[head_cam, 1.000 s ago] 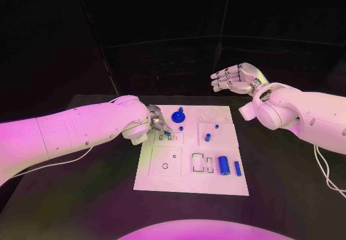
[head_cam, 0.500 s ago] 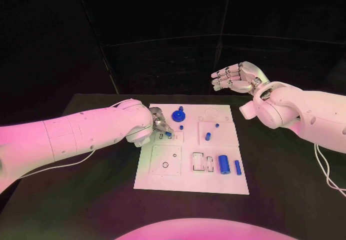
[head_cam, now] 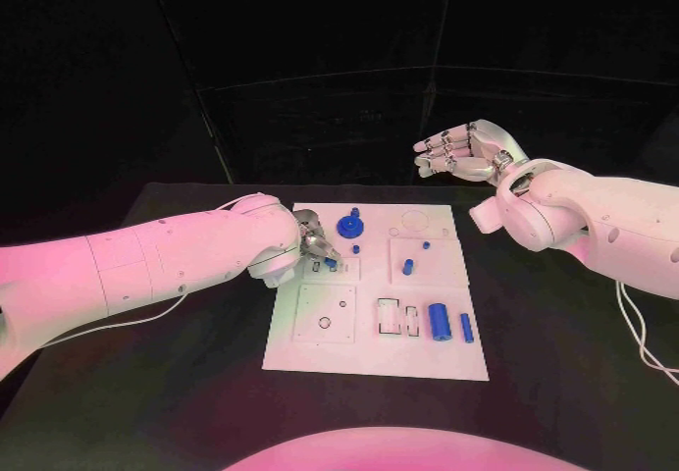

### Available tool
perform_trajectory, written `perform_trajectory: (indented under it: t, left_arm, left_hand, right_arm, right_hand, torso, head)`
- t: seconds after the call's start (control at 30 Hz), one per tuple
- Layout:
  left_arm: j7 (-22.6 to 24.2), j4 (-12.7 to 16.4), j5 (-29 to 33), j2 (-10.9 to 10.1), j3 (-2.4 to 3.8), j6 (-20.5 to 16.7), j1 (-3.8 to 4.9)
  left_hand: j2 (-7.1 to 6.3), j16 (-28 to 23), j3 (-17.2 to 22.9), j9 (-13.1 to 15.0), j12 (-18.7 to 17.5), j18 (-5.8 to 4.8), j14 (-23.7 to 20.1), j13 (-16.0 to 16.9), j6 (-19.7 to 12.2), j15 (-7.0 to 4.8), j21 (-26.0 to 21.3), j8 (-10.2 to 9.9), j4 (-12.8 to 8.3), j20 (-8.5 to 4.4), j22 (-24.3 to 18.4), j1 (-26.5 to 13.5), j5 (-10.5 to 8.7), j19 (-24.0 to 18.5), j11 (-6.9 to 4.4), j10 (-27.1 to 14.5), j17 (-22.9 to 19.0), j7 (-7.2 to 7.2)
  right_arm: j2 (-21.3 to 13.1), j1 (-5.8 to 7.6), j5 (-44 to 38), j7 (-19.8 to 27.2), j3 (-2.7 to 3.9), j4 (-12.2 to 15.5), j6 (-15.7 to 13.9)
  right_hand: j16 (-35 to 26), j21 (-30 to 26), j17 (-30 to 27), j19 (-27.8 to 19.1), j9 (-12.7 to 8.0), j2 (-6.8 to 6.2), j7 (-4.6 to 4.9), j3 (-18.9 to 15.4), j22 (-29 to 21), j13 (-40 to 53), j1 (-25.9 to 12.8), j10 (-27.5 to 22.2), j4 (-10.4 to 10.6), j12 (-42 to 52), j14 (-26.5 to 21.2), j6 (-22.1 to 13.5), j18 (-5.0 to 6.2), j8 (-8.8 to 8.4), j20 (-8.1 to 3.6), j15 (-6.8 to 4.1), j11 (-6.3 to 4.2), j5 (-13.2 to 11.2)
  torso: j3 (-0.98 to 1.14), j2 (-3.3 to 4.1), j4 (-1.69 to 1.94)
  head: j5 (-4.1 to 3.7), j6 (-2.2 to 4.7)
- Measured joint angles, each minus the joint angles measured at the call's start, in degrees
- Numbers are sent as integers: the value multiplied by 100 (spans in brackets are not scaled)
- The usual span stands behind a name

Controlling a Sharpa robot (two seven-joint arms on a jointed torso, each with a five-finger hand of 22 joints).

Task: Assemble the parts on the task board

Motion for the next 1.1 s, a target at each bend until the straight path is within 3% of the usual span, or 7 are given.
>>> perform_trajectory:
  t: [1.0, 1.03, 1.1]
  left_arm:
    - [-22, 18, -59, 22, -8, 149, 9]
    - [-28, 18, -66, 22, -9, 172, 9]
    - [-36, 18, -75, 21, -11, 203, 9]
  left_hand:
    - [6, 0, 15, 139, 0, 0, -2, -21, 1, -1, 0, 32, 15, -12, 45, -36, 5, -12, -22, 23, 0, 0]
    - [0, 0, 15, 305, 0, 0, -14, -15, 1, -14, 0, 39, 15, -20, 47, -43, 5, -21, -22, 23, 0, 0]
    - [-14, 0, 15, 357, 0, 0, -21, -3, 2, -20, 0, 71, 15, -21, 47, -57, 5, -21, -22, 23, 0, -1]
  right_arm:
    - [20, 0, 0, 22, 0, -38, 49]
    - [21, 0, 0, 23, 0, -39, 51]
    - [21, 0, 0, 25, -1, -41, 55]
  right_hand:
    - [0, -25, -8, 0, 0, 0, 0, 0, -10, -10, 0, 0, 0, 0, 0, 0, 0, 0, 0, 0, 0, 0]
    - [0, -25, -8, 0, 0, 0, 0, 0, -10, -10, 0, 0, 0, 0, 0, 0, 0, 0, 0, 0, 0, 0]
    - [0, -25, -8, 0, 0, 0, 0, -1, -10, -10, 0, 0, 0, 0, 0, 0, 0, 0, 0, 0, 0, 0]
  torso:
    - [3, -1, 1]
    - [2, -1, 1]
    - [2, -1, 1]
  head:
    - [-10, -28]
    - [-10, -28]
    - [-10, -29]
